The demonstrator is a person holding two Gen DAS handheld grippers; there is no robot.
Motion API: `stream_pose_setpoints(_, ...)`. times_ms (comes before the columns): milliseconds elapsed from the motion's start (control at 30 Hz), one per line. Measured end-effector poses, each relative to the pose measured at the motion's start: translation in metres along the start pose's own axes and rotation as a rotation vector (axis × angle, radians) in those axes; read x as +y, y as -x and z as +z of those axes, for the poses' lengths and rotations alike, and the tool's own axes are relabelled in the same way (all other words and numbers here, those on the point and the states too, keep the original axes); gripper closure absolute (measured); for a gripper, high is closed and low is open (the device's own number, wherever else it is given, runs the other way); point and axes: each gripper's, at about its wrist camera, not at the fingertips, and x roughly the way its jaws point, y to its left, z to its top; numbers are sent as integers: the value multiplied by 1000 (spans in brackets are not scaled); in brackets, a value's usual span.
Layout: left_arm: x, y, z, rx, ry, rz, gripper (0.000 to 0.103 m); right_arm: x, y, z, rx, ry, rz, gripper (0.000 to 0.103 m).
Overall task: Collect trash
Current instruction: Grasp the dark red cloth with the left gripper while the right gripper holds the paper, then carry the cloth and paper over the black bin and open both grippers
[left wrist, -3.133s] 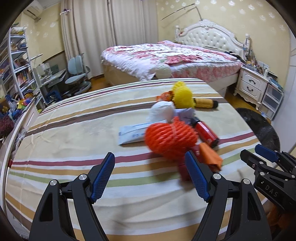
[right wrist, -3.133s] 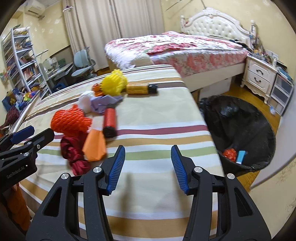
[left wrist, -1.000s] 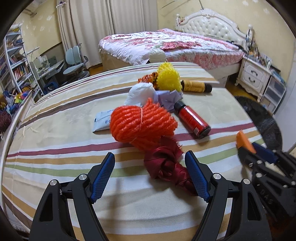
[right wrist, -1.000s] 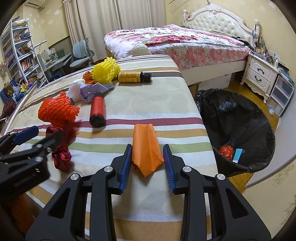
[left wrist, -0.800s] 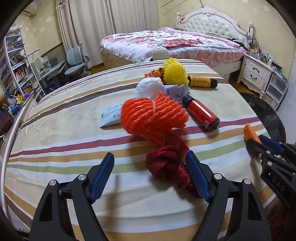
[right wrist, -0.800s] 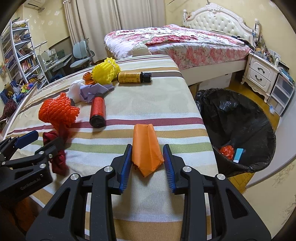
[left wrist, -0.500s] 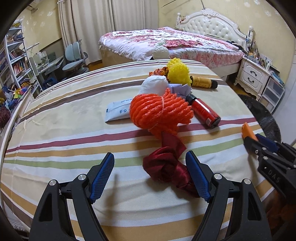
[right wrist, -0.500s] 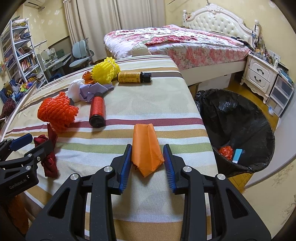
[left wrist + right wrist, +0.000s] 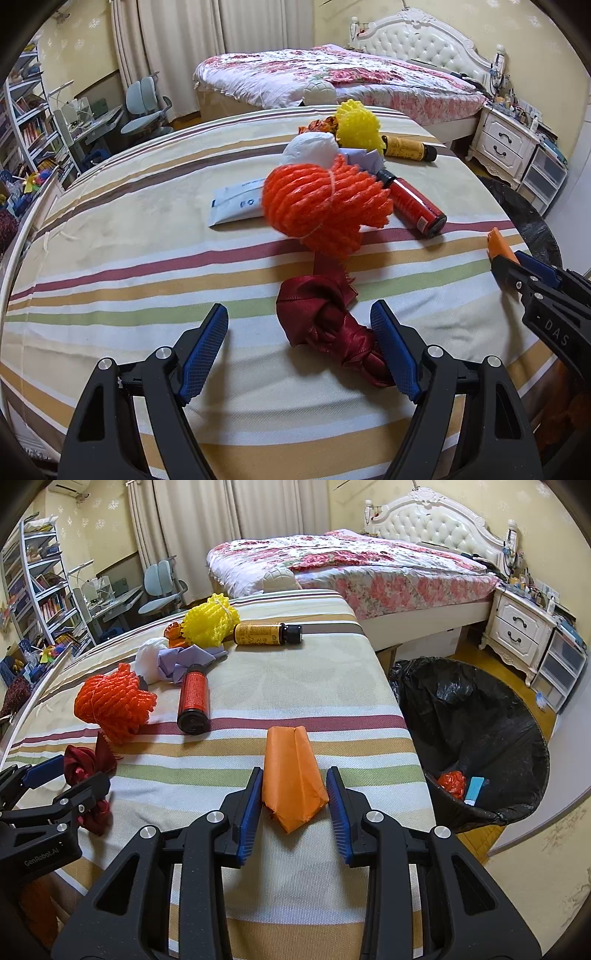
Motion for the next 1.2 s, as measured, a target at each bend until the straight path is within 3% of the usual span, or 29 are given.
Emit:
stream_pose_setpoints(267, 5, 2, -4, -6, 14, -28, 28, 0, 0, 0, 0, 2, -3, 69)
stream_pose_setpoints(433, 4, 3, -5, -11, 7, -73, 60, 0, 0, 0, 0, 6, -7, 69)
stream_pose_setpoints(633, 4, 6, -4, -30, -1, -87, 72, 0, 0, 0, 0, 6, -6, 70)
stream_pose_setpoints(1200, 2, 28, 1, -119, -21, -81, 76, -1, 6, -2, -12, -4, -4, 72)
